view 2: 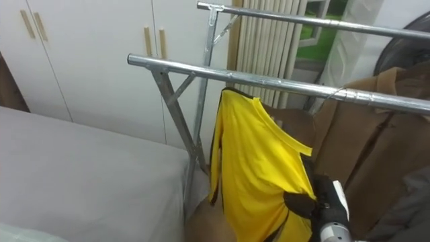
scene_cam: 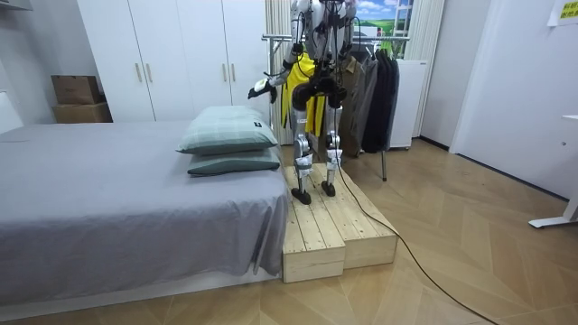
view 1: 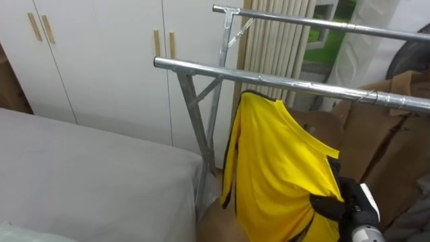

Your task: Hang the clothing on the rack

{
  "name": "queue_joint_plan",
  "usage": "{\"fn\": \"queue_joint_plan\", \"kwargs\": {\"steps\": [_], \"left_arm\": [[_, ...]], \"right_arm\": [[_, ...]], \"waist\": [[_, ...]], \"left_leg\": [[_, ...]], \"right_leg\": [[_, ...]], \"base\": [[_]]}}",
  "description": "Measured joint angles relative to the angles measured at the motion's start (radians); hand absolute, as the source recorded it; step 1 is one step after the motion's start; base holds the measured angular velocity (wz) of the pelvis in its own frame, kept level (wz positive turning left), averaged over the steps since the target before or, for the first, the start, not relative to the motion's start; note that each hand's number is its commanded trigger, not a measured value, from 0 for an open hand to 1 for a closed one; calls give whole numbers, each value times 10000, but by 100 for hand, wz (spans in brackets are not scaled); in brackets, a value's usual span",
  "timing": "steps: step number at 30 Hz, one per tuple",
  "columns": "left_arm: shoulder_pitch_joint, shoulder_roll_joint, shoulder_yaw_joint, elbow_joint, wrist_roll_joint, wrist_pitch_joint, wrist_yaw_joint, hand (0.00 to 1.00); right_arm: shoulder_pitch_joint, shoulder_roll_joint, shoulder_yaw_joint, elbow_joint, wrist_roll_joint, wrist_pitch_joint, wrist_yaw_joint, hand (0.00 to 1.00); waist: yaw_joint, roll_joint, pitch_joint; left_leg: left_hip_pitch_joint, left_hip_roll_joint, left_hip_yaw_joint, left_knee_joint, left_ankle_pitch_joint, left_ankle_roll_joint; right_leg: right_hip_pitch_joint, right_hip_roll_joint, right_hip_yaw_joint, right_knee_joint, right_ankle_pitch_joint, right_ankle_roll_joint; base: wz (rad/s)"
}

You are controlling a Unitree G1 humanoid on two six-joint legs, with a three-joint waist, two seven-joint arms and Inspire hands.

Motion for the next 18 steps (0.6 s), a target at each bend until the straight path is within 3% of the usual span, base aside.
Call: {"fn": "queue_joint_plan", "kwargs": {"steps": [3, 6, 13, 18], "left_arm": [[-7, -38, -1, 1, 2, -35, 1, 0], [-5, -38, -53, 2, -6, -49, 15, 0], [-9, -31, -23, 51, -4, -458, 31, 0], [-31, -40, -65, 56, -4, -471, 12, 0]], "right_arm": [[196, -40, -111, -11, 11, -34, -5, 0], [431, -95, -106, -248, 11, -90, -7, 0], [602, 67, -209, -735, 36, -111, 86, 0], [579, 170, -167, -827, 3, -101, 73, 0]], "waist": [[-94, 59, -38], [-136, 57, -39], [-73, 55, -40], [-42, 50, -33]], "left_leg": [[30, -3, 4, -2, -118, 41], [14, -18, 5, -4, -148, 70], [6, -17, -23, 10, -169, 85], [-78, -20, -58, 27, -169, 85]], "right_leg": [[10, -12, -14, 29, -47, 34], [13, -34, -23, 30, -25, 69], [10, -24, -19, 46, -13, 81], [-14, -27, -78, 4, -14, 80]], "base": [[5], [0], [0], [2]]}}
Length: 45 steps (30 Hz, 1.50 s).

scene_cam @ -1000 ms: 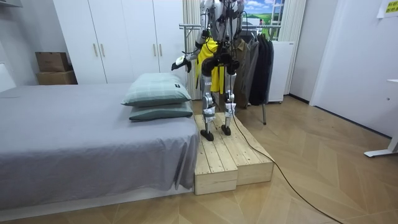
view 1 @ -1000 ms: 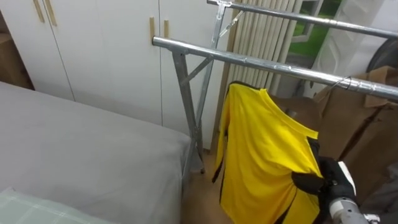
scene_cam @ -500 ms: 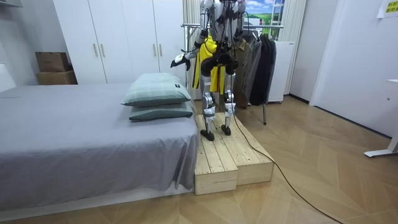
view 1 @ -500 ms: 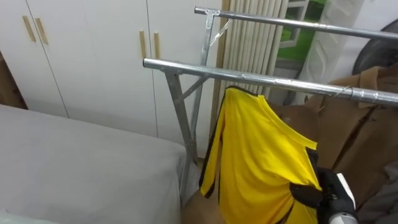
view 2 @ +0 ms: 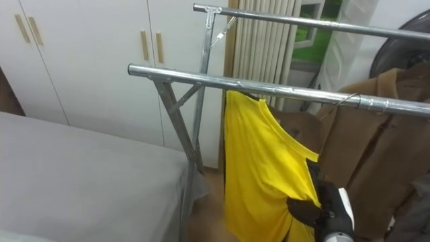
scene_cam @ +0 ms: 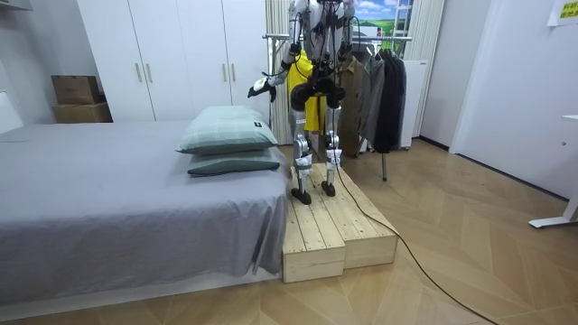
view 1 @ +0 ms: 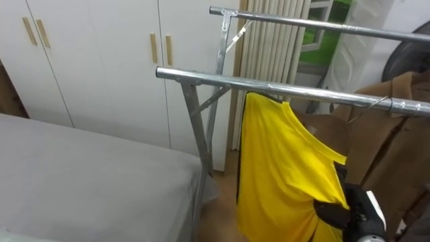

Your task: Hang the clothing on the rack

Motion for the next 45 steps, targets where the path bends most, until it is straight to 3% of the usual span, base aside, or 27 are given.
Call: {"fn": "queue_joint_plan", "kwargs": {"steps": [2, 3, 4, 14, 20, 22, 29, 35, 38, 41, 43, 45], "left_arm": [[-22, 2, 44, 0, -2, -8, -13, 0], [-21, 4, 46, 1, -2, -8, -22, 0], [-21, 4, 48, 2, -2, -8, -46, 0], [-118, 11, 34, -6, 7, -66, -269, 0], [-143, 12, 22, -6, 0, -65, -317, 0], [-147, 11, 23, -6, 0, -64, -350, 0], [-177, 17, 26, -8, 7, -60, -468, 0], [-209, 29, 133, -14, 6, -9, -500, 0], [-316, 24, 1, -204, -7, 115, -561, 0], [-399, 24, -160, -219, -17, 155, -564, 0], [-415, -6, -211, -571, -12, 338, -586, 0], [-428, 4, -214, -818, -14, 348, -717, 0]], "right_arm": [[0, -9, 2, -93, -8, 14, -38, 0], [3, -10, 10, -119, -6, 15, -58, 35], [9, -7, 35, -179, -19, 26, -92, 100], [125, -6, 97, -799, -50, 213, -224, 100], [271, -8, 182, -1034, -49, 240, -326, 100], [307, -22, 239, -1072, -49, 245, -421, 0], [327, -35, 218, -1108, -384, 371, -617, 0], [360, -75, -229, -944, -3614, 429, -1927, 0], [245, -229, -226, -1218, -5655, 1039, -2885, 0], [161, -288, -153, -1446, -6292, 1556, -3339, 0], [167, -343, 57, -1958, -6334, 1983, -3530, 0], [222, -388, 184, -2359, -6205, 2156, -3611, 0]], "waist": [[2, -8, 6], [2, -10, 9], [7, -16, 13], [6, -145, 118], [9, -177, 136], [4, -178, 135], [-69, -178, 132], [-35, -220, 104], [28, -291, 87], [43, -362, 64], [65, -386, 103], [193, -391, 202]], "left_leg": [[-91, -2, -1, 5, 0, 0], [-106, -2, -1, 4, 0, 0], [-128, -3, -1, 4, 1, 0], [-285, -2, -14, 3, 1, 0], [-286, -2, -21, -13, 1, 0], [-286, -1, -25, -15, 0, 0], [-300, -10, -180, -10, 1, 0], [-299, -12, -194, 89, 2, 0], [-323, -8, -175, 116, 3, -1], [-379, -13, -174, 115, 14, -9], [-474, -13, -139, 118, 24, -17], [-465, -2, -15, 112, 24, -17]], "right_leg": [[-85, -2, 1, 0, 0, 0], [-100, -2, 0, 0, 0, 0], [-132, -3, -1, 9, 0, 0], [-308, -5, -18, 24, 1, 0], [-313, -3, -43, 20, 1, 1], [-313, -5, -53, 20, 1, 1], [-268, -16, -183, 8, 1, 1], [-194, -23, -250, 8, -4, -1], [-241, -11, -203, 44, -11, -12], [-360, -14, -190, 143, -16, -21], [-516, -19, -155, 221, -20, -33], [-579, -10, -4, 263, -19, -36]], "base": [[2], [0], [0], [0], [0], [0], [4], [3], [-2], [-3], [-7], [-22]]}}
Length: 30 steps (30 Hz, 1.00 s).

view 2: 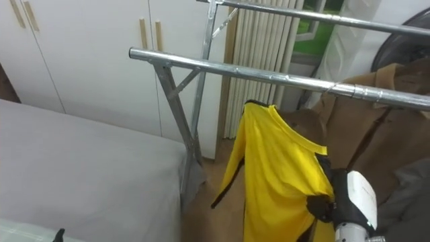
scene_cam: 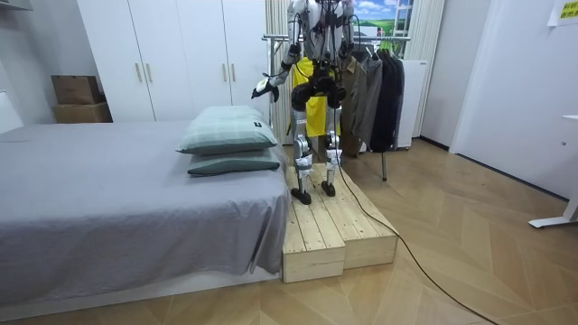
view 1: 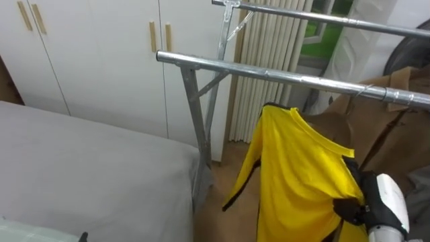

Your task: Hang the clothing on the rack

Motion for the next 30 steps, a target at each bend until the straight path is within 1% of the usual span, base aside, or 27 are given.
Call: {"fn": "queue_joint_plan", "kwargs": {"steps": [1, 3, 6, 8, 9, 11, 12, 13, 15, 16, 20, 23, 25, 28, 30], "left_arm": [[-2, 3, 1, -63, -1, 8, -95, 0], [-36, 13, 39, -91, 6, 54, -282, 0], [-6, 20, 50, -206, -1, 213, -382, 0], [30, 18, 126, -610, 17, 384, -447, 0], [30, 19, 142, -707, 19, 388, -448, 0], [36, 21, 190, -921, 15, 428, -450, 0], [39, 21, 210, -924, 17, 452, -450, 0], [84, 23, 230, -924, 41, 519, -449, 0], [240, 35, 231, -923, 38, 597, -444, 0], [381, 34, 234, -919, 35, 601, -444, 0], [589, 35, 337, -874, 20, 613, -441, 0], [613, 32, 371, -877, 21, 610, -422, 0], [613, 25, 335, -880, 8, 610, -407, 0], [632, 4, 280, -860, 9, 609, -227, 0], [627, 5, 322, -868, 29, 605, -31, 0]], "right_arm": [[30, -39, 182, -280, 251, 104, 14, 0], [46, -41, 332, -700, 632, 210, 119, 0], [47, -92, 347, -988, 2288, 265, 488, 0], [56, -97, 340, -1091, 4098, 288, 768, 0], [66, -97, 343, -1088, 4455, 291, 895, 0], [83, -95, 364, -1085, 5824, 294, 1338, 0], [93, -93, 371, -1059, 6049, 287, 1449, 0], [157, -87, 385, -903, 6438, 222, 1609, 0], [167, -87, 378, -555, 6890, 35, 1886, 0], [192, -81, 371, -393, 7053, -10, 2092, 0], [351, -70, 196, 96, 7071, -315, 2571, 0], [383, -63, 163, 117, 7177, -301, 2819, 0], [422, -55, 222, 255, 7593, -325, 2986, 0], [470, 82, 257, 633, 8346, -563, 3324, 0], [472, 171, 256, 739, 8811, -682, 3681, 0]], "waist": [[104, 6, 6], [102, 35, 34], [79, 44, 37], [55, 46, 37], [54, 46, 37], [74, 97, 23], [65, 114, 29], [35, 131, -2], [12, 148, -22], [3, 147, -67], [-44, 141, -75], [-46, 90, -109], [-44, 90, -109], [-64, 116, -95], [-69, 127, -94]], "left_leg": [[-1, 22, 136, -14, 0, 0], [-34, 23, 154, -60, 0, 0], [-39, 17, 135, -90, 0, 0], [-55, 21, 72, -128, -1, 0], [-53, 21, 36, -134, -1, 0], [-25, 18, -65, -145, -1, 0], [10, 17, -99, -154, -1, 0], [75, 9, -190, -154, -1, 0], [205, 11, -184, -154, -1, 0], [227, 16, -188, -149, -1, 0], [390, 9, -207, -151, -1, 0], [387, 28, -202, -151, -1, 0], [388, 33, -203, -151, -1, 0], [525, 23, -349, -144, -2, -1], [517, 19, -349, -137, -3, -1]], "right_leg": [[-116, 3, 129, 100, -2, -3], [-129, 5, 173, 94, -1, -4], [-127, 1, 174, 83, 0, -4], [-108, -7, 70, 65, 1, -2], [-94, -9, 56, 69, 2, -2], [-37, -13, 59, 63, 3, 0], [12, -13, 59, 53, 4, 1], [116, -21, 38, 47, 4, 2], [259, -21, 14, 46, 3, 2], [297, -21, -35, 43, 3, 3], [531, -23, -84, -119, 4, 4], [521, -8, -180, -116, 3, 4], [539, 0, -188, -130, 3, 4], [720, -5, -206, -125, 3, 4], [731, -19, -225, -122, 2, 6]], "base": [[-30], [-13], [1], [11], [13], [12], [16], [18], [17], [12], [7], [0], [2], [13], [7]]}}
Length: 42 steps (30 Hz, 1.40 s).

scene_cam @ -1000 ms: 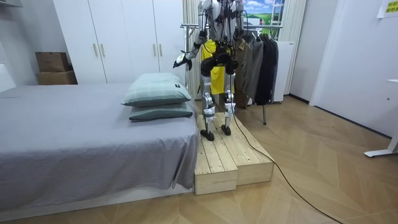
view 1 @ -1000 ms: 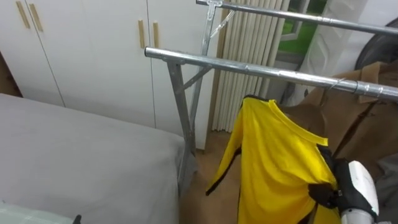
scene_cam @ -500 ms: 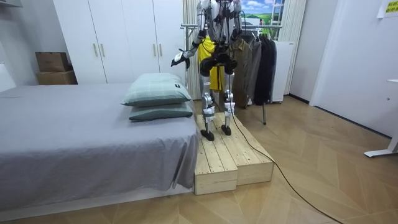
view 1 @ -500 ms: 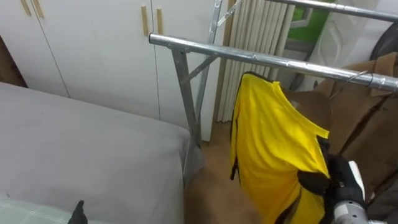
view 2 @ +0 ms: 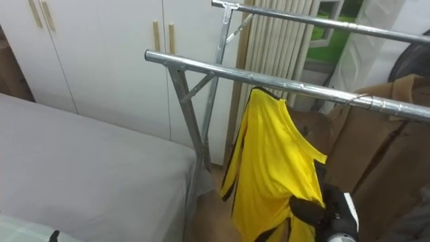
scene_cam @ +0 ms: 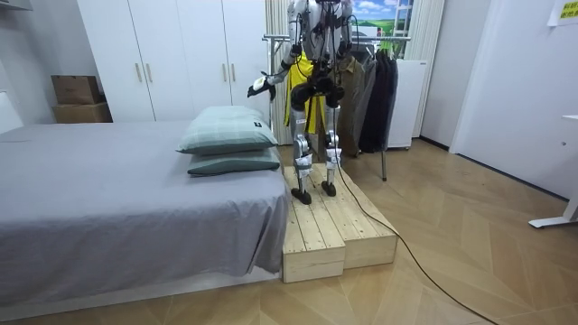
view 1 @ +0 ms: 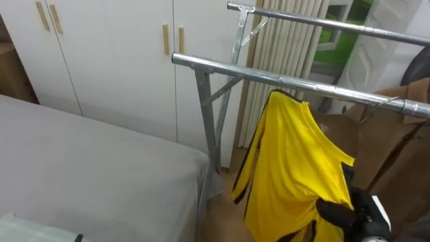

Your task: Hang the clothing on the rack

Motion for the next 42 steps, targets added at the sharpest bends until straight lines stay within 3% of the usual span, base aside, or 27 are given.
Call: {"fn": "queue_joint_plan", "kwargs": {"steps": [4, 9, 11, 15, 17, 19, 20, 21, 22, 25, 28, 32, 42], "left_arm": [[4, -17, 273, 313, 12, -114, 200, 0], [57, -39, 760, 738, 14, -118, 334, 0], [58, -47, 837, 738, 14, -119, 364, 0], [67, -219, 925, 737, 6, -158, 513, 0], [65, -322, 918, 737, 8, -222, 512, 0], [71, -388, 895, 815, -17, -332, 524, 0], [73, -394, 894, 911, -19, -424, 532, 0], [84, -410, 887, 914, -27, -443, 533, 0], [76, -430, 867, 915, -38, -540, 533, 0], [-307, -420, 800, 1306, -55, -969, 527, 0], [-382, -415, 703, 1501, -35, -1078, 357, 0], [-372, -408, 688, 1491, -38, -1077, 99, 0], [-376, -364, 710, 1491, -41, -1148, 63, 0]], "right_arm": [[228, 194, -223, 467, 684, -404, 1127, 0], [952, 266, -1011, 523, 1421, -586, 2106, 0], [1136, 304, -1394, 585, 1956, -583, 2267, 0], [1349, 792, -2414, 1188, 3621, -555, 2371, 0], [1618, 741, -2437, 1866, 3935, -237, 2301, 0], [2063, 787, -2272, 3000, 4059, 354, 1860, 0], [2076, 824, -2086, 3469, 3990, 583, 1568, 0], [2084, 832, -1970, 3548, 3881, 645, 1433, 0], [2086, 840, -1738, 3565, 3574, 690, 1221, 0], [1897, 836, -1095, 3560, 2770, 685, 982, 0], [1591, 831, -842, 3559, 1813, 673, 925, 0], [1103, 817, -753, 3560, 974, 665, 883, 0], [722, 818, -541, 3562, 65, 605, 848, 0]], "waist": [[-66, 69, -32], [-96, 292, -160], [-109, 367, -153], [-190, 442, -148], [-236, 467, -128], [-289, 466, -83], [-361, 587, 56], [-382, 601, 106], [-443, 673, 104], [-467, 621, 114], [-456, 379, 72], [-399, 162, 72], [-373, 182, 84]], "left_leg": [[31, -15, -100, 68, -36, 13], [131, -18, -104, 128, -102, -2], [155, -18, -85, 128, -102, -3], [165, -17, 80, 118, -101, -11], [153, -15, 129, 113, -102, -13], [134, -16, 226, 98, -102, -13], [60, -15, 332, 100, -100, -11], [-35, -15, 434, 110, -97, -8], [-275, -20, 542, 132, -89, 4], [-528, -40, 634, 133, -66, 39], [-474, -38, 651, 143, -66, 40], [-508, -38, 625, 161, -66, 40], [-502, -14, 622, 145, -66, 40]], "right_leg": [[103, -13, -18, -3, -10, 19], [261, -13, -22, -12, -31, 55], [268, -9, -11, -10, -32, 57], [232, 1, 62, -88, -63, 78], [218, 11, 107, -121, -62, 77], [110, 20, 283, -82, -68, 69], [-91, 22, 464, 47, -76, 56], [-257, 18, 551, 114, -76, 55], [-645, -3, 662, 328, -73, 49], [-1087, -15, 905, 613, -77, 44], [-1088, 2, 940, 559, -76, 43], [-1113, 15, 871, 510, -75, 42], [-1088, 20, 856, 525, -74, 41]], "base": [[9], [2], [-6], [-13], [-10], [-20], [-33], [-47], [-48], [-27], [-3], [1], [0]]}}
